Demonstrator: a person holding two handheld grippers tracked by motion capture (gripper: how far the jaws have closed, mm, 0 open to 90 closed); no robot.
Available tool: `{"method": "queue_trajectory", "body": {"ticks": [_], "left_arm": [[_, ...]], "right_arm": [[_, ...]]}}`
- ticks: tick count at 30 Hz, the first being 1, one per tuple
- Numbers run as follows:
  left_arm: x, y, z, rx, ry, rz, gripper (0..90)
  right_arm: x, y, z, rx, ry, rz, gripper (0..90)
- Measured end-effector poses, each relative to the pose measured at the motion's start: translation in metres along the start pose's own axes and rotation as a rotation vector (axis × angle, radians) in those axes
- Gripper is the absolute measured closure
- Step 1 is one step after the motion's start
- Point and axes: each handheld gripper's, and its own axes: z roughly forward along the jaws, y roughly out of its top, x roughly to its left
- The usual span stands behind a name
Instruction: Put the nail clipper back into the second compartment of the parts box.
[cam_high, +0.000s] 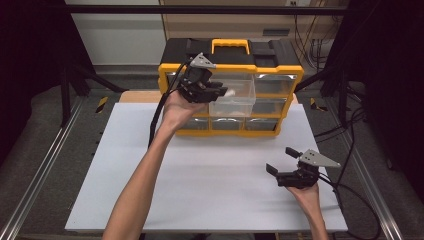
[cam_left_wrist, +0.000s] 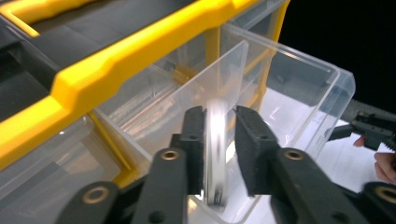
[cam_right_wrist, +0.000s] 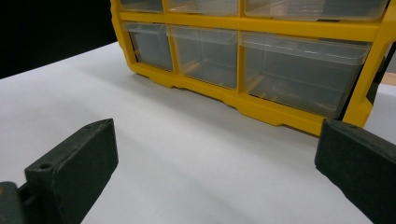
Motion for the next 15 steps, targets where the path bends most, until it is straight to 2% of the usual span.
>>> {"method": "queue_trajectory", "body": {"ticks": [1,4,8,10,13,15], "left_arm": [[0.000,0.000,-0.002,-0.010,0.006,-0.001,70.3],[0.000,-0.003,-0.013,-0.050,0.021,-0.003,61.1],[0.001,-0.006,-0.023,-0.078,0.029,-0.004,50.6],[0.003,-0.011,-0.034,-0.107,0.022,-0.018,46.4],[0.006,-0.017,-0.042,-0.132,0.009,-0.031,42.4],[0.008,-0.026,-0.051,-0.162,0.012,-0.035,36.2]], "right_arm": [[0.000,0.000,0.000,0.000,0.000,0.000,0.3],[0.000,0.000,0.000,-0.003,-0.002,0.000,0.3],[0.000,0.000,0.000,-0.002,-0.003,-0.001,0.2],[0.000,0.000,0.000,-0.001,-0.004,-0.001,0.3],[0.000,0.000,0.000,-0.003,-0.005,0.000,0.3],[0.000,0.000,0.000,0.001,-0.004,0.001,0.2]]}}
